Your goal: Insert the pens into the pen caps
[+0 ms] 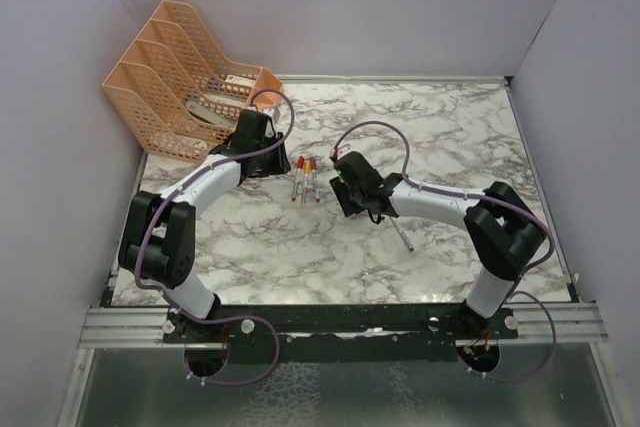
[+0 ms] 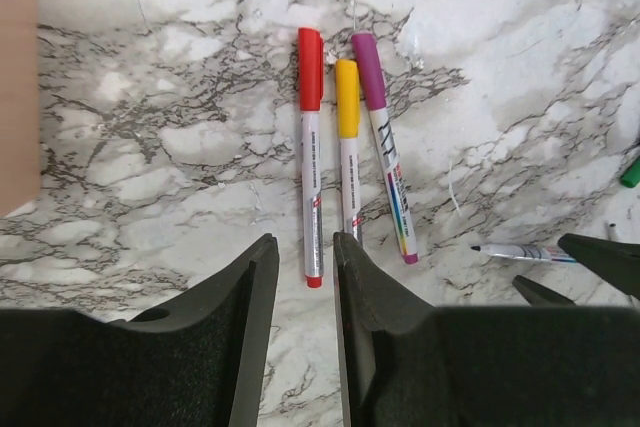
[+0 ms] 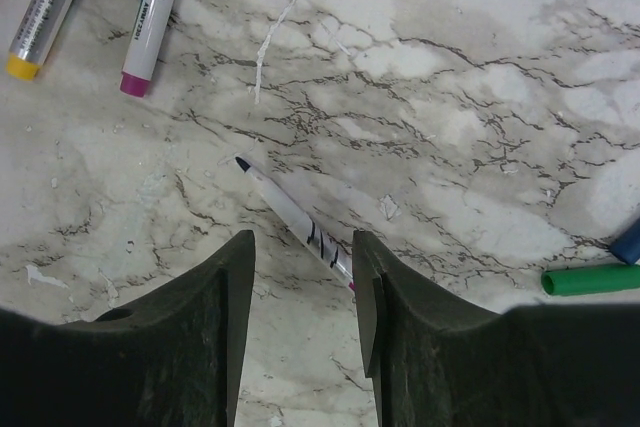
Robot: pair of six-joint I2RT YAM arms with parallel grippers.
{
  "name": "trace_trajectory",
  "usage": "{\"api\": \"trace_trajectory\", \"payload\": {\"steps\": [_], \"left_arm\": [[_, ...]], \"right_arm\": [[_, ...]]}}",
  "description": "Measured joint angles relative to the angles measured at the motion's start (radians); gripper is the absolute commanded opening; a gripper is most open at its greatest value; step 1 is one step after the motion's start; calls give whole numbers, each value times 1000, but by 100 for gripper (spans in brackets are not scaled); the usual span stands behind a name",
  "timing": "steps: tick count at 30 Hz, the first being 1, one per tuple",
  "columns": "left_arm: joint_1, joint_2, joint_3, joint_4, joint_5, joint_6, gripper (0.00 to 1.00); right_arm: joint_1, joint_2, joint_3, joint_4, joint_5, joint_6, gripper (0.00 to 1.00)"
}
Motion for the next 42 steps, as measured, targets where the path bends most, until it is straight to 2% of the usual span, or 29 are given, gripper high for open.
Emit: {"api": "trace_trajectory", "payload": {"steps": [5, 26, 28, 34, 37, 42], "left_arm": [[14, -50, 0, 0, -1, -7, 32], [19, -64, -37, -1, -1, -37, 32], [20, -68, -37, 0, 0, -37, 32], [24, -70, -37, 0, 0, -37, 32], [24, -70, -37, 0, 0, -37, 32], [25, -70, -40, 1, 0, -37, 32]], "right_arm": [[0, 23, 2, -2, -36, -19, 43], [-64, 52, -1, -29, -77, -41, 41], [-67, 52, -3, -25, -81, -41, 38], [-67, 55, -4, -18, -88, -33, 10], [-67, 55, -4, -18, -92, -29, 2], [-67, 57, -3, -18, -101, -18, 1]]}}
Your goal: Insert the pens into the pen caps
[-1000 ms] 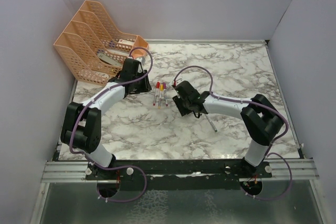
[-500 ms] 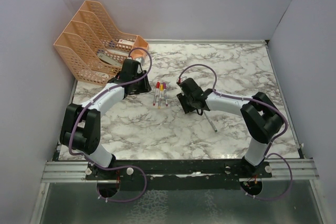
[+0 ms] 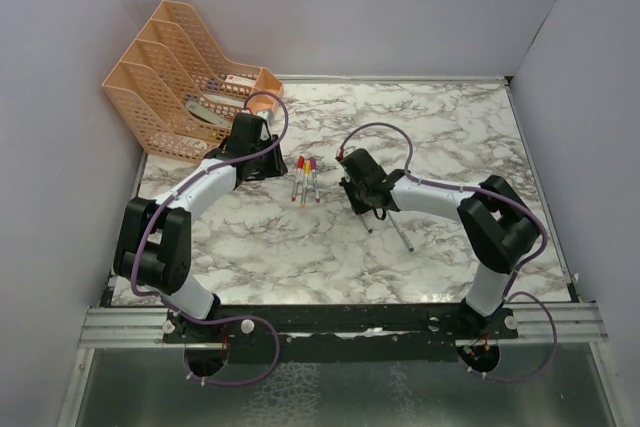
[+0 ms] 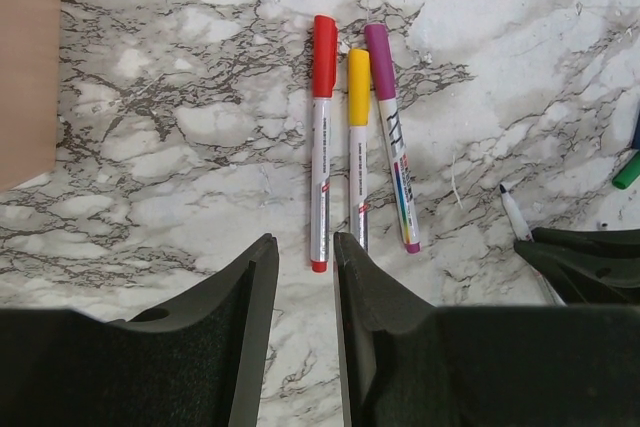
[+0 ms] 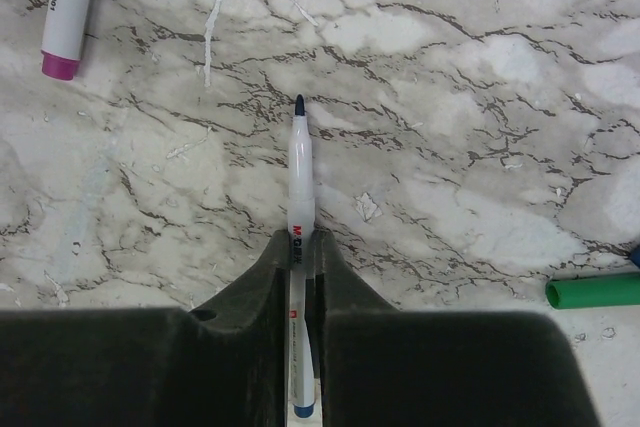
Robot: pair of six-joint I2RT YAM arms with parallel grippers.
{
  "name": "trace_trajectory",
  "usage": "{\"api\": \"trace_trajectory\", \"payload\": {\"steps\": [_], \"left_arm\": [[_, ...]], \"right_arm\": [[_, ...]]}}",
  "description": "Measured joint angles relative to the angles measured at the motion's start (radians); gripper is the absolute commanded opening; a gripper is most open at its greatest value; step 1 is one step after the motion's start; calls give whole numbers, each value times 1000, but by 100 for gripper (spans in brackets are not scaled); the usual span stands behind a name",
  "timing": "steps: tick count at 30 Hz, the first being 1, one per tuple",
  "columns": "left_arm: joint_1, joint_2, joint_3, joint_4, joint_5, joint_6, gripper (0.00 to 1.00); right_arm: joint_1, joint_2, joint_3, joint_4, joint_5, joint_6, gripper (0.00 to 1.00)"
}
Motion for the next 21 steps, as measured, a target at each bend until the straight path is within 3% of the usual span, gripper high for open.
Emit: {"api": "trace_trajectory", "payload": {"steps": [13, 21], "left_arm": [[0, -65, -101, 125, 143, 45, 33], [-12, -178, -204, 303, 301, 64, 36]], "right_arm": [[0, 10, 90, -54, 52, 84, 1], [-37, -183, 73, 50, 88, 190, 1]]}}
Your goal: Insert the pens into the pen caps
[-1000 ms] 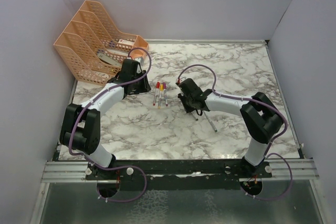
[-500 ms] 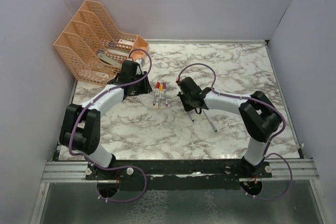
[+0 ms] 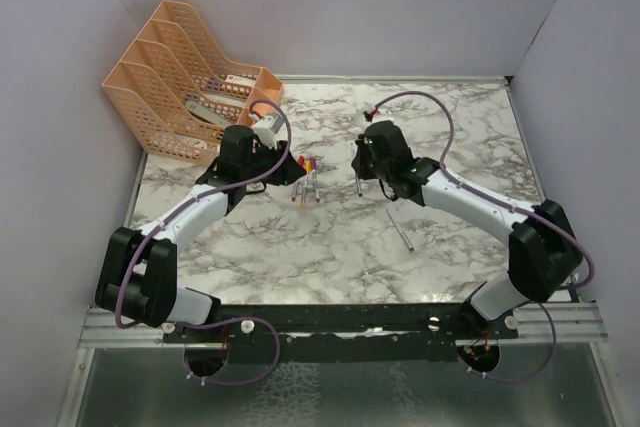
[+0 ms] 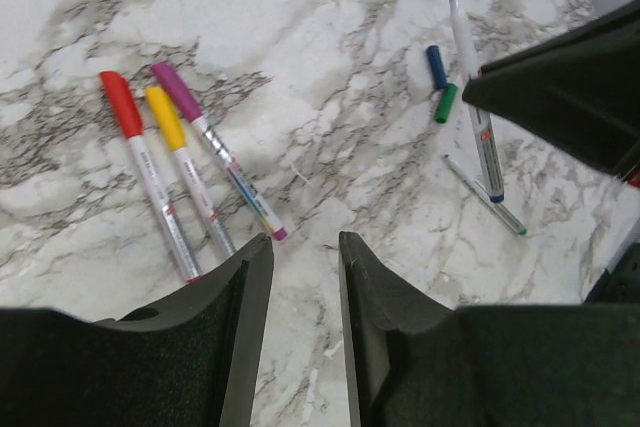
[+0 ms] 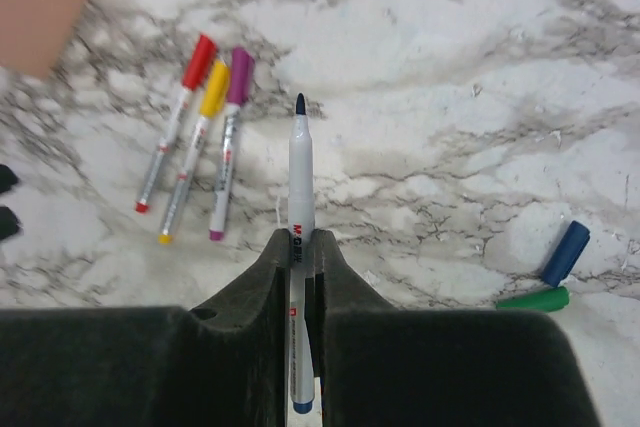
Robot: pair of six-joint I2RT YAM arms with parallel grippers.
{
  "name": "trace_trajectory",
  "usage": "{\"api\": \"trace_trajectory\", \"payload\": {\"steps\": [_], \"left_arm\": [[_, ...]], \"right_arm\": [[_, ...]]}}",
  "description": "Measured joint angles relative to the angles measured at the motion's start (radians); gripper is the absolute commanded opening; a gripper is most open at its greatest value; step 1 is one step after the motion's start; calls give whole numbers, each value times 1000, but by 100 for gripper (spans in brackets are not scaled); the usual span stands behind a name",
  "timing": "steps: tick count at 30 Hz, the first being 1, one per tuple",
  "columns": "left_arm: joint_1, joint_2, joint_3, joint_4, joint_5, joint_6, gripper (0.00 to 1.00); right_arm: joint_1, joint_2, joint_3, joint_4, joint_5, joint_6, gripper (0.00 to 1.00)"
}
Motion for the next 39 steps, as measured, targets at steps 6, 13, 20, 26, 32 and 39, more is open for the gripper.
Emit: {"api": "trace_trajectory", "payload": {"steps": [6, 13, 20, 26, 32, 39], "left_arm": [[-89, -13, -30, 130, 106, -9, 37], [-201, 10, -6, 254, 216, -28, 38], [-206, 69, 39, 306, 232, -58, 39], [-213, 105, 46, 317, 232, -75, 39], [-222, 116, 46, 329, 232, -88, 39], [-229, 134, 68, 340, 232, -105, 39]], "right_arm": [[-38, -176, -125, 178, -28, 69, 1], [-37, -296, -250, 326, -55, 120, 1], [-37, -351, -301, 409, -88, 145, 1], [-37, -351, -333, 463, -137, 165, 1], [-37, -351, -340, 483, -172, 174, 1], [-38, -348, -340, 499, -179, 173, 1]]}}
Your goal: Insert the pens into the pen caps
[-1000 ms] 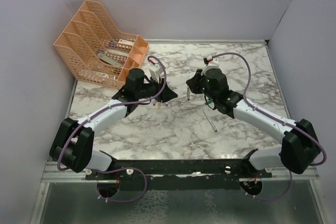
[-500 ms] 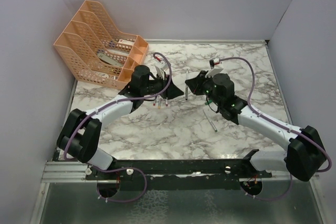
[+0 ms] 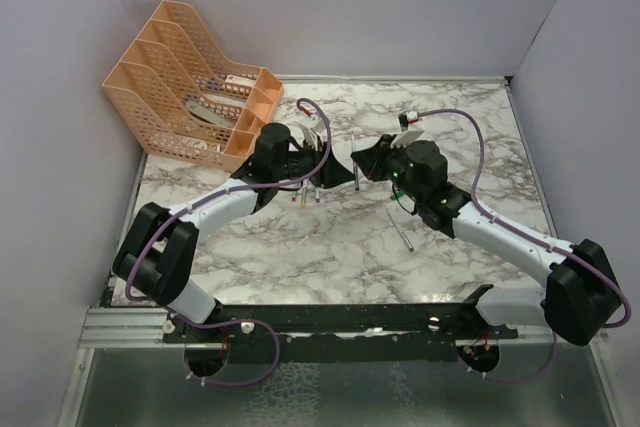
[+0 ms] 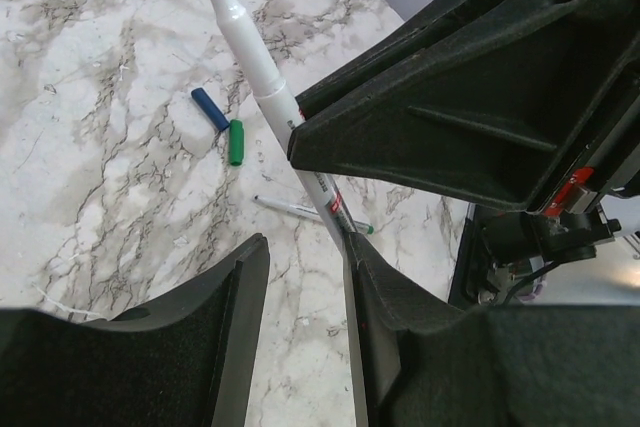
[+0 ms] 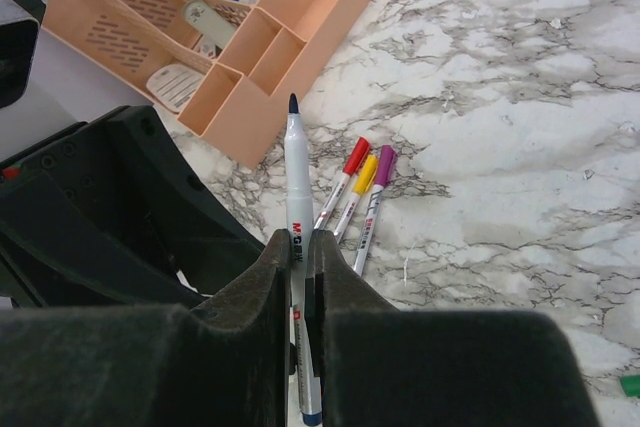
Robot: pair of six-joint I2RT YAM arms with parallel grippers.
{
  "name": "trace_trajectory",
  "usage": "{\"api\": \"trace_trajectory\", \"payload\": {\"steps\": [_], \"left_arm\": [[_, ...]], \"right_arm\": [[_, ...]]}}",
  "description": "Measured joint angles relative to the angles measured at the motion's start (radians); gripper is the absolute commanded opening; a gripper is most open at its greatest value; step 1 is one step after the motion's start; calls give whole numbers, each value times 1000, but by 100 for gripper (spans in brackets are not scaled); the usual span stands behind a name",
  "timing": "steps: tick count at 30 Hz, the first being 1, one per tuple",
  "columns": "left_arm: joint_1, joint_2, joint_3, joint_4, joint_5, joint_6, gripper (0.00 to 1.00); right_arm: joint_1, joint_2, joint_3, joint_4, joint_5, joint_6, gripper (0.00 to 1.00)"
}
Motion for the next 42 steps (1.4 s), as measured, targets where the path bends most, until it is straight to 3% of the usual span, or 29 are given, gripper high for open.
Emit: {"api": "trace_trajectory", "payload": {"steps": [42], "left_arm": [[-30, 15, -32, 150, 10, -142, 39]], "right_arm": [[0, -44, -73, 71, -5, 36, 1]]}}
